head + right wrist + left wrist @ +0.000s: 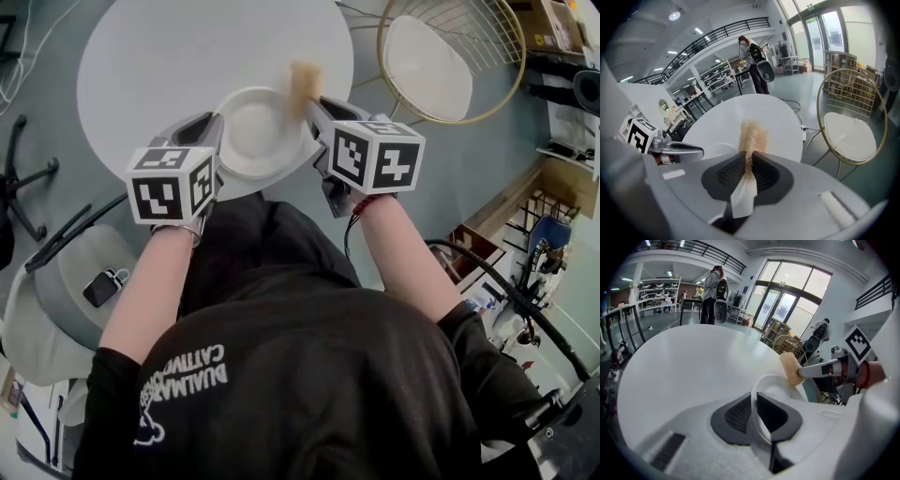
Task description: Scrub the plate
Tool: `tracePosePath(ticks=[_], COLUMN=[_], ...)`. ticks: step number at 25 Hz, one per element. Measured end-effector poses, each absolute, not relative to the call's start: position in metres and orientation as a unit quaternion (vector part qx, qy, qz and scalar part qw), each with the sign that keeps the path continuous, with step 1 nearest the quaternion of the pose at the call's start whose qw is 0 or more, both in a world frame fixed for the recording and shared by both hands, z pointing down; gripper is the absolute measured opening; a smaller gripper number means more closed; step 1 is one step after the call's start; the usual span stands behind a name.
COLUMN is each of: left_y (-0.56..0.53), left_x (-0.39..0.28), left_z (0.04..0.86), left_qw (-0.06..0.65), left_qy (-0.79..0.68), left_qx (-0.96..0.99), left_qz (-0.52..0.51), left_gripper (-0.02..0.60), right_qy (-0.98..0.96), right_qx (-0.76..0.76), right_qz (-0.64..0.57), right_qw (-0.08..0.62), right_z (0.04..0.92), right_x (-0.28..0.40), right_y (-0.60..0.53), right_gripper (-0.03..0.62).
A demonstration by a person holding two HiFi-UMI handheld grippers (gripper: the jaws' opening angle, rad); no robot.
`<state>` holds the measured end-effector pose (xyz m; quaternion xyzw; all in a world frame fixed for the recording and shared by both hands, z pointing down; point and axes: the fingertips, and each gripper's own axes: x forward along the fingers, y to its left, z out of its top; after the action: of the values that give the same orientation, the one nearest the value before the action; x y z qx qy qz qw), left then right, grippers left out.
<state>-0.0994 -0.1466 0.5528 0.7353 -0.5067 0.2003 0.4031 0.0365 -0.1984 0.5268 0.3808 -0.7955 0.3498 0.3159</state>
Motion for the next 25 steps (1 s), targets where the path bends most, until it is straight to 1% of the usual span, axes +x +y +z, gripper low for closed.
tracePosePath(ticks=[2,4,7,9,13,16,25], left_y=[-0.147,-0.147,-0.147,-0.147,-0.147,-0.146,-0.145], left_x=[-0.100,-0.100,-0.099,-0.098,-0.098,-0.099,-0.101], left_z=[0.553,0.553,0.553,0.552,0.553,0.554,0.556], left_qw=[0.406,0.410,0.419,0.427,0.435,0.434,0.441], left_qy=[-0.509,-0.511,-0.514,-0.513,-0.512,-0.513,-0.512], left_qx=[0.733,0.730,0.725,0.721,0.718,0.718,0.714], left_qz=[0.198,0.193,0.189,0.185,0.180,0.182,0.184], left_gripper=[0.038,0.038,0.038,0.038,0.038,0.037,0.037], right_qy=[-0.796,-0.801,-0.815,-0.820,-0.831,-0.840,-0.837], right_qx=[0.383,0.380,0.345,0.318,0.273,0.232,0.226], right_qz=[0.356,0.369,0.399,0.415,0.412,0.400,0.392], right_qw=[0.305,0.278,0.239,0.234,0.256,0.285,0.309], right_z=[0.524,0.517,0.507,0.508,0.517,0.527,0.535], right_x=[0.035,0.030,0.006,-0.014,-0.047,-0.065,-0.065], right_y=[-0.199,-0.200,-0.192,-0.183,-0.168,-0.153,-0.151], right_gripper=[0.054,0.052,0.051,0.051,0.051,0.052,0.052])
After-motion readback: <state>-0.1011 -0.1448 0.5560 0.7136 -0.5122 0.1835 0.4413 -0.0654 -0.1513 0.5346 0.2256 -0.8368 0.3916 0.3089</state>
